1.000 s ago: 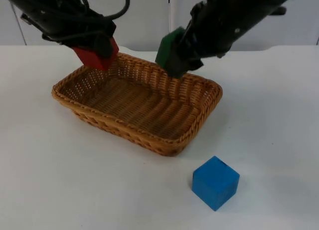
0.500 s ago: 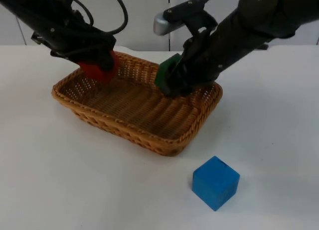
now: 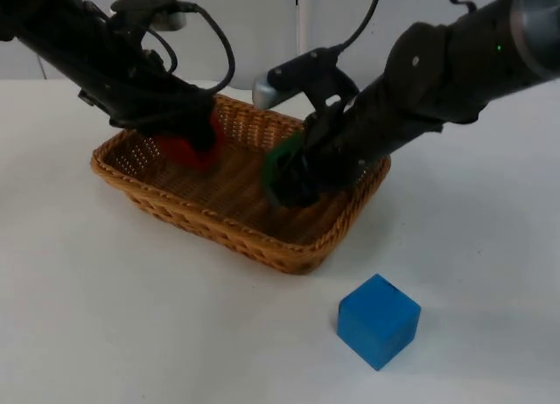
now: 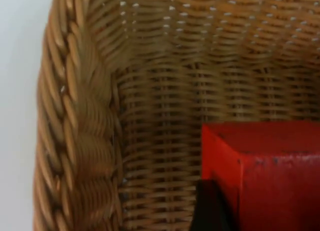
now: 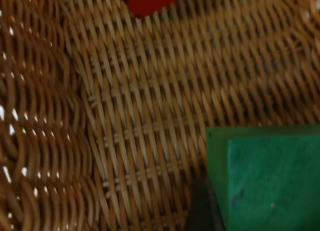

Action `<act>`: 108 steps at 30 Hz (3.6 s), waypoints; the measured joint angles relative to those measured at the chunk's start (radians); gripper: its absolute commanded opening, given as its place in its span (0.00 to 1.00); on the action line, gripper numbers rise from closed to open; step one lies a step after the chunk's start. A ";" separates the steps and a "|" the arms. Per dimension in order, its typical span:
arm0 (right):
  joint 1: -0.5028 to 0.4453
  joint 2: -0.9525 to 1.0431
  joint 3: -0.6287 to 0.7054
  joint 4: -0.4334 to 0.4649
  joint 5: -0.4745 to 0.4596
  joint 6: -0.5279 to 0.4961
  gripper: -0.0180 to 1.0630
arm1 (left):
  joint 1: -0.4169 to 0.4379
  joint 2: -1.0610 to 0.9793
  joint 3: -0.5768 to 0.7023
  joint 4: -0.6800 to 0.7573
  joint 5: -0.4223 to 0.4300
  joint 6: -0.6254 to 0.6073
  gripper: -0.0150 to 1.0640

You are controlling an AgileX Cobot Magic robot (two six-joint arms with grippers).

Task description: Pick up one cube with each hand and place exactly two cubes into the same basket, leaving the remaining cube outside.

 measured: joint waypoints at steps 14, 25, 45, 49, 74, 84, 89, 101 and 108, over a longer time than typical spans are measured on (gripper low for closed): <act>0.000 0.008 0.000 0.000 -0.027 0.000 0.03 | 0.000 0.058 0.000 -0.025 -0.002 0.025 0.01; 0.000 0.011 0.000 0.001 -0.019 0.000 0.50 | 0.000 0.058 0.000 -0.040 0.000 0.025 0.53; 0.000 -0.210 0.000 0.001 0.042 0.000 0.68 | 0.000 -0.145 0.000 0.046 0.027 -0.019 0.73; 0.000 -0.275 0.000 0.001 0.073 0.000 0.68 | 0.000 -0.213 0.000 0.101 0.028 -0.074 0.73; 0.000 -0.551 0.000 -0.003 0.329 0.007 0.68 | 0.000 -0.510 0.000 0.218 0.241 -0.200 0.73; 0.000 -0.565 0.000 -0.001 0.371 0.012 0.68 | 0.000 -0.590 0.000 0.218 0.284 -0.218 0.73; 0.000 -0.571 0.000 -0.001 0.379 0.016 0.68 | 0.000 -0.599 0.000 0.218 0.320 -0.220 0.73; 0.000 -0.648 0.116 0.000 0.315 0.018 0.68 | 0.000 -0.726 0.183 0.218 0.203 -0.220 0.73; 0.000 -0.688 0.220 0.000 0.271 0.020 0.68 | 0.000 -0.826 0.369 0.216 0.129 -0.220 0.73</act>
